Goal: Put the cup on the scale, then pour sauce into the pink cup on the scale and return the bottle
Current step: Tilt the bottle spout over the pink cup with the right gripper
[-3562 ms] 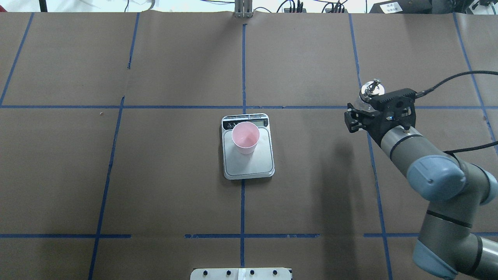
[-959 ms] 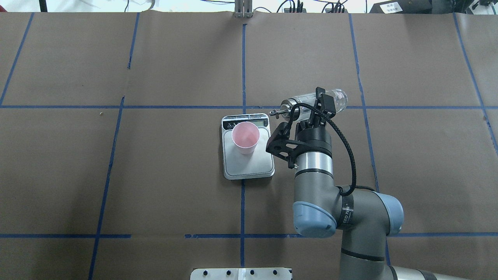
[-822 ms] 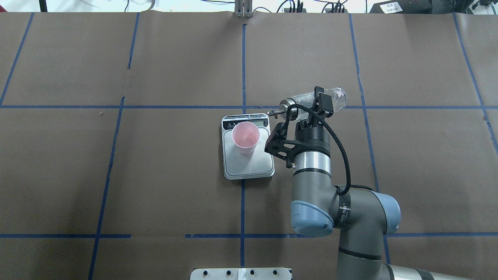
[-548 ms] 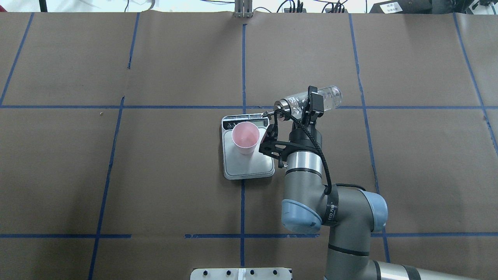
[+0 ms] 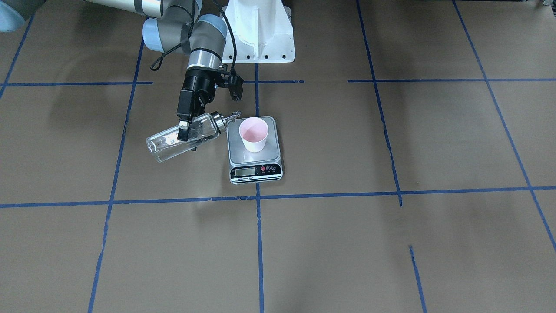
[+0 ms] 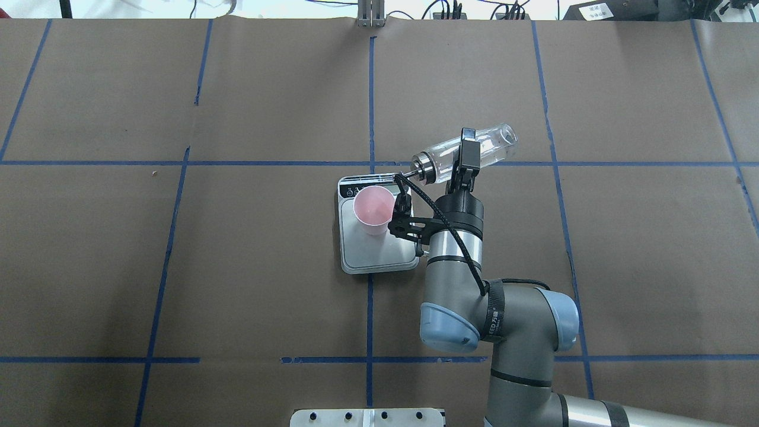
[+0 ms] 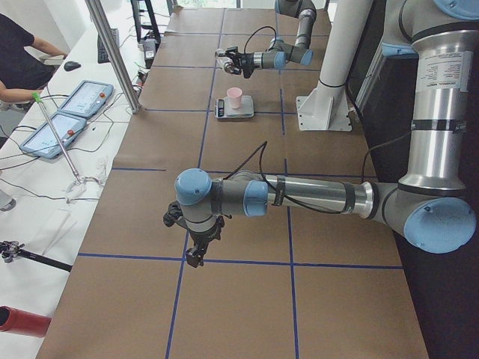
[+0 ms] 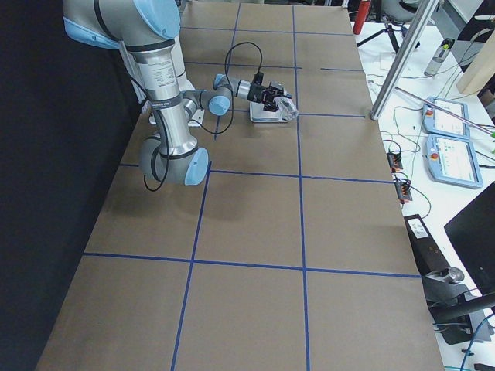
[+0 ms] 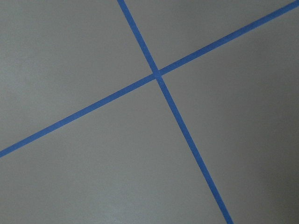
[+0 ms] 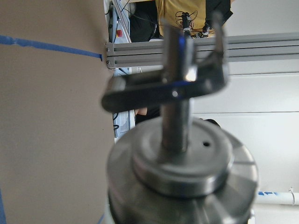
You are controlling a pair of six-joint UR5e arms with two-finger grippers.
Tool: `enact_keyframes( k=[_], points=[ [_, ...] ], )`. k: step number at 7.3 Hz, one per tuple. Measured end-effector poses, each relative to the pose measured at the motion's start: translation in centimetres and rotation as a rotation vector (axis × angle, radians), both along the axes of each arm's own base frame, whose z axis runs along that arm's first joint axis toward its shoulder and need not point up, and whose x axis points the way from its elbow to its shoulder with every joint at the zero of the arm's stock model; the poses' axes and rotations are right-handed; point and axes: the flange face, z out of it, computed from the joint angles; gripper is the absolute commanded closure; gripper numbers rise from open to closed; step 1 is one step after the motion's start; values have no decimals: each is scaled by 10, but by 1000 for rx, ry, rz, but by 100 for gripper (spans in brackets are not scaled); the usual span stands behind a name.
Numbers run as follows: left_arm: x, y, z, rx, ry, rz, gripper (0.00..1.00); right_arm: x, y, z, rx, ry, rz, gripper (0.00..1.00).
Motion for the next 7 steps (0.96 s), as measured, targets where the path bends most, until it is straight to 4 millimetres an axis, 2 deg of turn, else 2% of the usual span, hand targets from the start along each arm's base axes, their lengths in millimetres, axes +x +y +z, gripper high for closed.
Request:
enact_keyframes(
  k=[3,7],
  points=[
    [1,-1,0,1,-1,1,0,-8,-4,3,32,155,20,100],
    [1,-2,-2,4,-1,2,0,-7,-6,2,57,300,38,100]
  ],
)
